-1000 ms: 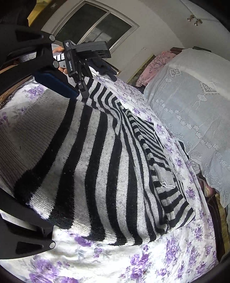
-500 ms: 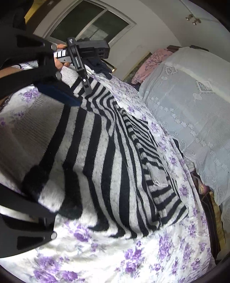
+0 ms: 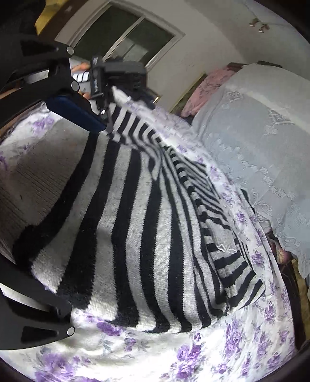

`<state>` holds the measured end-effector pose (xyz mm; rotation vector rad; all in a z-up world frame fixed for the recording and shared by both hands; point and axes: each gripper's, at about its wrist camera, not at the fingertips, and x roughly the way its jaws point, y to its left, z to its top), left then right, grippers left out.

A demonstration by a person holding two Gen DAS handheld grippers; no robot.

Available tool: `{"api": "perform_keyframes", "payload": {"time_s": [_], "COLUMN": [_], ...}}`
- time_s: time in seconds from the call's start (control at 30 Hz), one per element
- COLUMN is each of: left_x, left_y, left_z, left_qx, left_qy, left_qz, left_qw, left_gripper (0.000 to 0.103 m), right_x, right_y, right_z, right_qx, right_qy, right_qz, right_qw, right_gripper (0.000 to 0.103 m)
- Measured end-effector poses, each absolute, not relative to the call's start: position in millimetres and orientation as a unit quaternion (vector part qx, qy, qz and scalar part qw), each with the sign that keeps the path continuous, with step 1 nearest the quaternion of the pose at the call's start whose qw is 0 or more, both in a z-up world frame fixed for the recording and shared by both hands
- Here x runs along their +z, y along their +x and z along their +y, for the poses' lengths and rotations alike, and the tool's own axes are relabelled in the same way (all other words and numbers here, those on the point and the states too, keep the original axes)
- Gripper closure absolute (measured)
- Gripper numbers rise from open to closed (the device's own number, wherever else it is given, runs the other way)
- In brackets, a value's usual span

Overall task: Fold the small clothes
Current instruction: 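Lift the gripped sweater edge with the left tool and fold it over the body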

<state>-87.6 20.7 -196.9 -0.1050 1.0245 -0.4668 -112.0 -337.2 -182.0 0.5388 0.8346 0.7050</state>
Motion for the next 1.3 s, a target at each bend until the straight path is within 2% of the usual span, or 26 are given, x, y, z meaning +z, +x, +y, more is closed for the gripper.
{"api": "perform_keyframes", "payload": {"time_s": [0.47,0.6,0.67,0.73,0.77,0.8,0.83,0.93,1.13,1.3], "left_x": [-198,-198,-194,-188,-185,-183,-182,-176,-153,-157], "left_y": [-89,-89,-90,-90,-88,-86,-83,-76,-75,-73], "left_z": [13,10,12,17,21,24,28,36,35,34], "left_qx": [-0.221,-0.221,-0.221,-0.223,-0.223,-0.221,-0.220,-0.231,-0.249,-0.254], "left_qy": [-0.028,-0.020,-0.023,-0.035,-0.043,-0.048,-0.056,-0.080,-0.081,-0.082], "left_qz": [0.482,0.479,0.471,0.459,0.455,0.453,0.452,0.454,0.423,0.432], "left_qw": [0.848,0.849,0.854,0.859,0.861,0.863,0.862,0.857,0.867,0.861], "left_gripper": [0.021,0.021,0.034,0.061,0.070,0.086,0.094,0.096,0.096,0.097], "right_x": [-185,-179,-172,-163,-160,-155,-154,-153,-143,-159], "right_y": [-110,-108,-111,-117,-119,-121,-120,-116,-108,-104], "right_z": [-359,-352,-342,-330,-325,-319,-316,-309,-332,-333], "right_qx": [0.330,0.326,0.323,0.327,0.327,0.323,0.319,0.296,0.338,0.341], "right_qy": [0.339,0.306,0.265,0.217,0.197,0.168,0.155,0.129,0.231,0.263], "right_qz": [0.349,0.367,0.373,0.365,0.362,0.358,0.361,0.372,0.351,0.383], "right_qw": [0.809,0.816,0.828,0.844,0.851,0.860,0.863,0.870,0.842,0.817], "right_gripper": [0.003,0.003,0.003,0.003,0.003,0.003,0.003,0.003,0.003,0.003]}}
